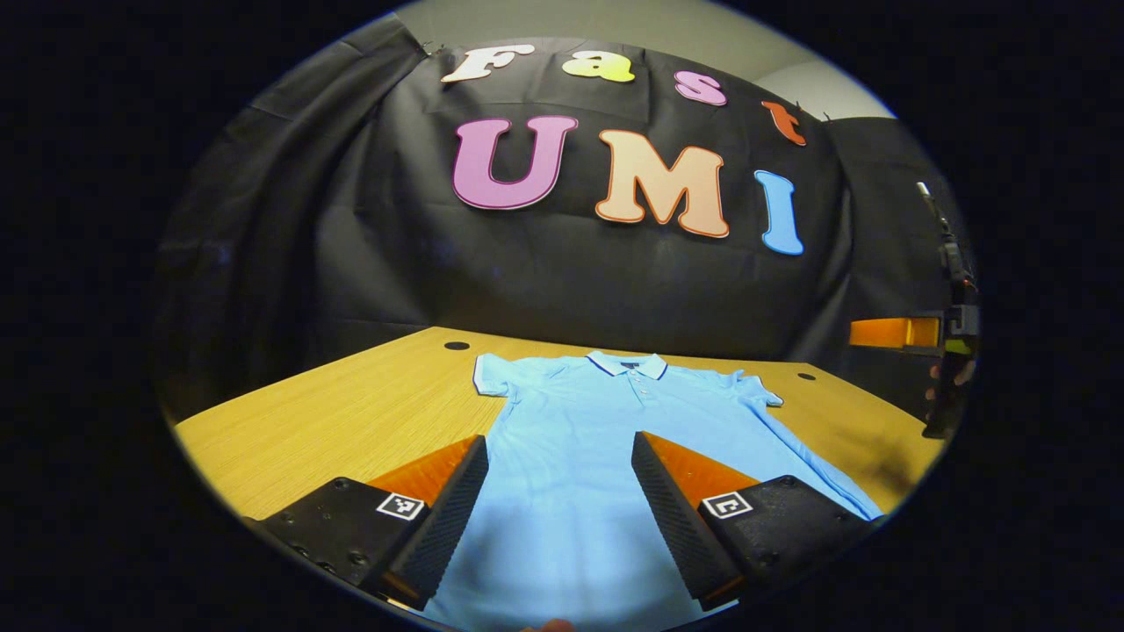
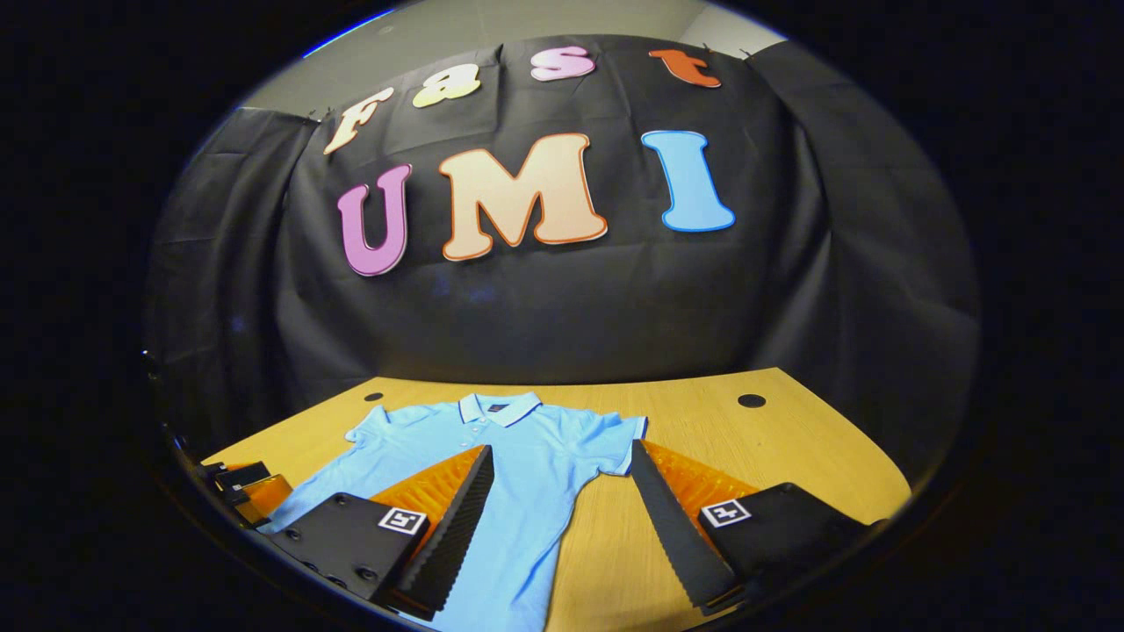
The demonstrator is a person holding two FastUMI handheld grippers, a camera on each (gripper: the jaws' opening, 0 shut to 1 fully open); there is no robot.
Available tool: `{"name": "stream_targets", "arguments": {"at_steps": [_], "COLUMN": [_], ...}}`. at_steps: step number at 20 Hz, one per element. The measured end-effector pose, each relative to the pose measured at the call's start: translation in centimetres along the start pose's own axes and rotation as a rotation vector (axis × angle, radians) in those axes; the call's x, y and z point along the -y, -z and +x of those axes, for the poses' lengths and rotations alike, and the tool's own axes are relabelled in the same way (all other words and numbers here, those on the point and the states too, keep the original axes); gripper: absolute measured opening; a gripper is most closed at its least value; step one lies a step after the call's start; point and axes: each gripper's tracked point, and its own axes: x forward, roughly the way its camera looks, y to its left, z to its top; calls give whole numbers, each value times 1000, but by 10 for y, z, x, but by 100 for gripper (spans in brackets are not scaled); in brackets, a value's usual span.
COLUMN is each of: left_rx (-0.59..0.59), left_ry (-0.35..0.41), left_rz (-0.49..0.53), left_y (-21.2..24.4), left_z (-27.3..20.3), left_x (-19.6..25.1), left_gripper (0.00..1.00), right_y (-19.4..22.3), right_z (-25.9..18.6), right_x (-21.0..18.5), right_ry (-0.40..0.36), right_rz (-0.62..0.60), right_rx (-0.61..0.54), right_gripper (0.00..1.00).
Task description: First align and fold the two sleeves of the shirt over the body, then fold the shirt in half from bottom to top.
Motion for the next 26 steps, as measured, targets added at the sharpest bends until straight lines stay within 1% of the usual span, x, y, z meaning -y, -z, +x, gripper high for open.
{"name": "stream_targets", "arguments": {"at_steps": [3, 5, 6, 7, 9, 10, 12, 13, 14, 15, 17, 19, 23, 25, 26], "left_rx": [2, 0, 0, -1, -2, -4, -6, -5, -4, -6, -10, -11, -12, -17, -17], "left_ry": [6, 7, 8, 8, 9, 9, 6, 6, 7, 7, 14, 16, 21, 20, 20], "left_rz": [1, 4, 6, 7, 5, 6, 11, 11, 11, 10, 12, 13, 13, 13, 13], "left_y": [-1, 0, 0, 0, 0, 0, 1, 1, 0, 1, 3, 2, 2, 3, 4], "left_z": [0, -1, 0, 0, 1, 1, 1, 2, 1, 2, 2, 2, 3, 4, 3], "left_x": [-1, -1, 0, 0, -1, 0, 0, 0, 0, 0, 1, 1, 1, 2, 1], "left_gripper": [98, 98, 98, 98, 98, 99, 99, 98, 98, 98, 98, 99, 98, 98, 98], "right_y": [1, 4, 7, 12, 22, 26, 40, 49, 56, 62, 76, 86, 100, 104, 107], "right_z": [44, 71, 86, 99, 128, 142, 167, 177, 187, 194, 205, 212, 216, 216, 217], "right_x": [18, 22, 27, 31, 37, 41, 49, 51, 53, 55, 58, 62, 72, 76, 79], "right_ry": [32, 12, 17, 25, 40, 54, 87, 98, 107, 116, 129, 137, 153, 153, 156], "right_rz": [-14, 10, 25, 36, 39, 32, 22, 23, 31, 38, 55, 64, 79, 75, 61], "right_rx": [-68, -101, -127, -155, -202, -219, -258, -279, -296, -310, -334, -354, -385, -395, -398], "right_gripper": [98, 98, 98, 96, 97, 95, 95, 97, 95, 97, 95, 97, 97, 93, 88]}}
